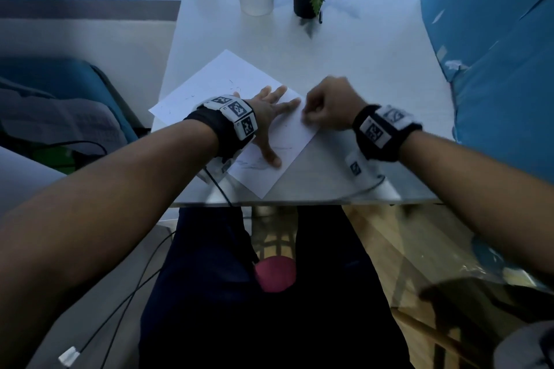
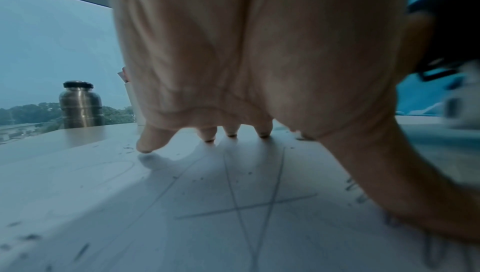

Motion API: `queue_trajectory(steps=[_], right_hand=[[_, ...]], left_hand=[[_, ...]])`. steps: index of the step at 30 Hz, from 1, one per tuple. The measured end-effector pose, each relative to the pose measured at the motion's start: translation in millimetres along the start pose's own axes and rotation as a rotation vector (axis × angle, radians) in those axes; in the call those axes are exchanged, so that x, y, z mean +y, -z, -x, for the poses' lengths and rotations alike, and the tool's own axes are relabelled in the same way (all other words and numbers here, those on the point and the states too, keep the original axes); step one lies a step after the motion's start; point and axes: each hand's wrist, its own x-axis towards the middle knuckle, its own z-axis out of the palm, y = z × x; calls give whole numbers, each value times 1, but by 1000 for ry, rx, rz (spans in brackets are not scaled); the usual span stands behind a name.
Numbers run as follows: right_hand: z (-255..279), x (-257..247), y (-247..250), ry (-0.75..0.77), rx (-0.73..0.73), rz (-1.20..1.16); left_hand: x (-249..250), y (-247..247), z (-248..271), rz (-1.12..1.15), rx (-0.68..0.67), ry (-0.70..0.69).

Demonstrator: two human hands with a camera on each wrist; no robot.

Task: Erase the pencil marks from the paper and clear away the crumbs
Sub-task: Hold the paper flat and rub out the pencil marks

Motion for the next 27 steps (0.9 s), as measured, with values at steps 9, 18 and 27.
queue_trajectory(steps=[9, 18, 27], right_hand=[[16, -16, -17, 119, -48, -50], [-4, -12, 0, 66, -60, 42], [-20, 3, 11, -10, 53, 102]], left_hand=[[-4, -4, -2, 22, 7, -22], [-5, -5, 0, 50, 13, -40], [-9, -10, -3, 94, 50, -60]])
